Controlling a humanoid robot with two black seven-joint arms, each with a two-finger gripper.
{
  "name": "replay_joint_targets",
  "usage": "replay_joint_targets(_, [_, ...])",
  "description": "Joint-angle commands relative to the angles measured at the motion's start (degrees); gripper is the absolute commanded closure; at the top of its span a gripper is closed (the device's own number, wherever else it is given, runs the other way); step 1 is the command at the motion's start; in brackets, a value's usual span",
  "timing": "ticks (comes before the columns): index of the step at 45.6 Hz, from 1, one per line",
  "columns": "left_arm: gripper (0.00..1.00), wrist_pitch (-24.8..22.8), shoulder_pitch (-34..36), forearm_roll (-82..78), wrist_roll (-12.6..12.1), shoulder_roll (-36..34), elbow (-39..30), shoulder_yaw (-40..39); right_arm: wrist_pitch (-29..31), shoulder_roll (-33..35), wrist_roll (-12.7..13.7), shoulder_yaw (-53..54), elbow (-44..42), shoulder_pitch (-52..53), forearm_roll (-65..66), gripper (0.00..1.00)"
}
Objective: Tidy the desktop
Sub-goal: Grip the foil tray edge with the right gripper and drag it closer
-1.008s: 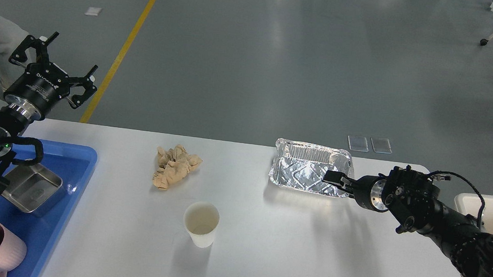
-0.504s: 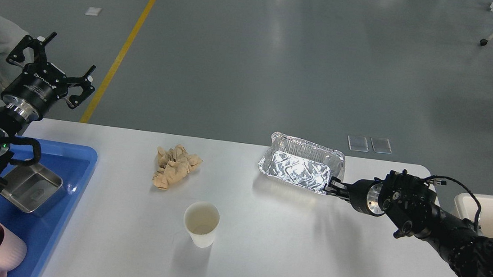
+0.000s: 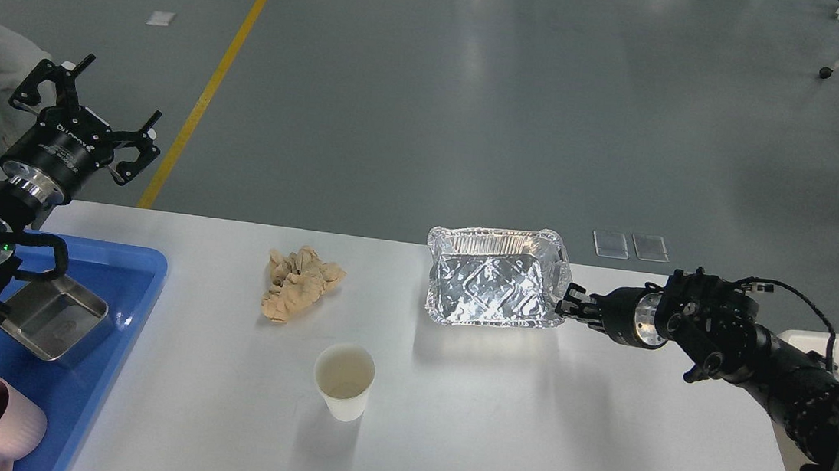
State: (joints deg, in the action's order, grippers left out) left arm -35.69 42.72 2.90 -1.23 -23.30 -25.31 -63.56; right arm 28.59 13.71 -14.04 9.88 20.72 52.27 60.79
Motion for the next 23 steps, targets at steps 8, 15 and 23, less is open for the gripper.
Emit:
replay_joint_targets(8, [0.02,0.0,0.0,-0.3,-0.1,0.5,0.0,0.0,3.3,20.3,0.9,0.0,21.2,1.2,0.1,1.0])
replay_joint_targets(15, [0.02,0.0,-0.1,-0.4,-0.1,0.6,0.0,0.6,5.3,32.8,0.9,0.0,33.0,1.2,0.1,1.0])
replay_joint_targets(23, [0.02,0.0,0.0,-0.4,0.0,0.6,0.0,1.2,8.1,43.9,0.9,0.1,42.6,1.4,0.1,1.0])
